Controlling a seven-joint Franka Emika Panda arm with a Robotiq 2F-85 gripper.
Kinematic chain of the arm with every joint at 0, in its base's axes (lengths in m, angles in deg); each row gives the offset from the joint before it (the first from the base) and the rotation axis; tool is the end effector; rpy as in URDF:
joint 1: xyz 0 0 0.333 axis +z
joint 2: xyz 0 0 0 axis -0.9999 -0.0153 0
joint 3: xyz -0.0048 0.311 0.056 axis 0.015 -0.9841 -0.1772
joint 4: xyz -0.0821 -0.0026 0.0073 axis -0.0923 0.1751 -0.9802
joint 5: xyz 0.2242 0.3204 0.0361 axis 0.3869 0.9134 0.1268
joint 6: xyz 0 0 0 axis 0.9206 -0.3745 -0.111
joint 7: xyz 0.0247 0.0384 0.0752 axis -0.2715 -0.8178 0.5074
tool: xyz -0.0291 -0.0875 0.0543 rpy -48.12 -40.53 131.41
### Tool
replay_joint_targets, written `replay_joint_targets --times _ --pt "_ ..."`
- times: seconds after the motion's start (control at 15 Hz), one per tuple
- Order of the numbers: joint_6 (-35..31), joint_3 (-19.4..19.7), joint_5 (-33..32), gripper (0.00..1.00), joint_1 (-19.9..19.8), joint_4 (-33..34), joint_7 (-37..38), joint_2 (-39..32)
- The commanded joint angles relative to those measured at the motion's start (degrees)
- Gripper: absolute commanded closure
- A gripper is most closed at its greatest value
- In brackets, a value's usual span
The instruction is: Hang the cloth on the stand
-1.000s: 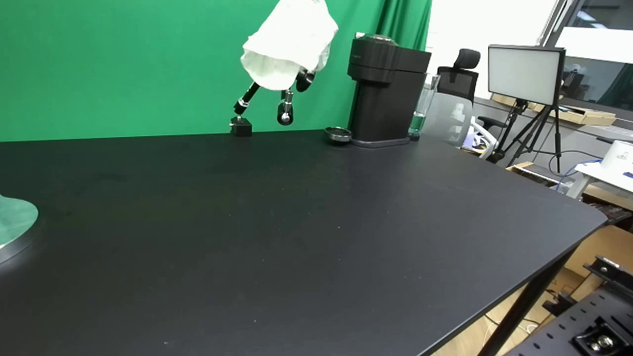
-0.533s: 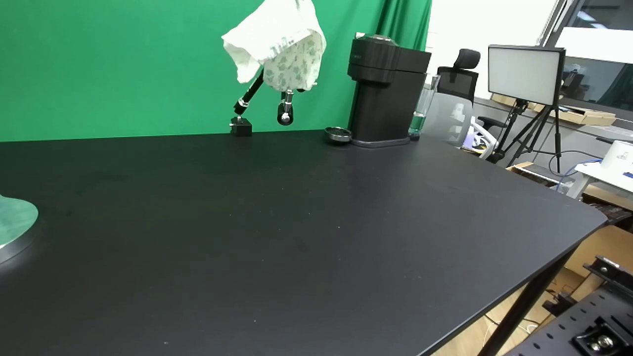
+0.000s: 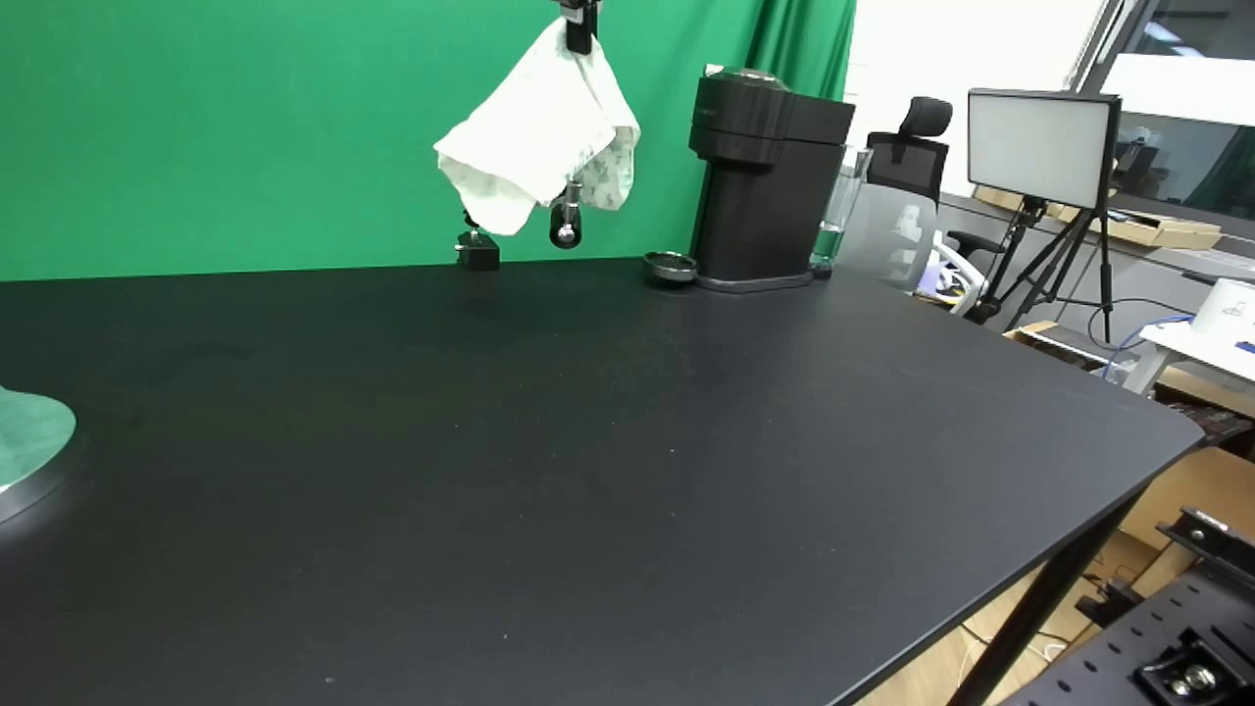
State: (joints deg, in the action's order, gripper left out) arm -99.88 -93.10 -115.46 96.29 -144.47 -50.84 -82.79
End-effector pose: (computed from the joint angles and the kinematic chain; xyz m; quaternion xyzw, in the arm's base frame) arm 0.5562 0.1493 0.4182 0.9280 0.3040 0.1400 0.1638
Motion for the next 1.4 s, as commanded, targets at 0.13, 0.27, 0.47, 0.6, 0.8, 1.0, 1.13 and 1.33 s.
replay_joint_targets --times 0.13,0.27,0.47,0.6,0.8,1.0,1.13,1.33 --pt "-0.94 0.49 1.72 1.00 0.63 -1.11 1.85 -1.04" --pt "-1.48 0.54 2.56 1.00 0.62 -2.06 2.02 -0.81" --pt "-2.47 0.50 4.27 1.00 0.64 -4.00 2.41 -0.14" --pt "-3.74 0.57 4.97 1.00 0.65 -5.84 3.55 0.43" --pt "-5.34 0.77 6.69 1.00 0.36 -7.68 4.07 0.70" --pt "-6.67 1.25 7.91 1.00 0.08 -8.28 4.04 0.43" --pt "-7.12 1.31 10.06 0.72 -0.19 -8.30 2.49 0.14" --pt "-7.47 1.38 11.20 0.53 -0.11 -8.28 2.21 0.14"
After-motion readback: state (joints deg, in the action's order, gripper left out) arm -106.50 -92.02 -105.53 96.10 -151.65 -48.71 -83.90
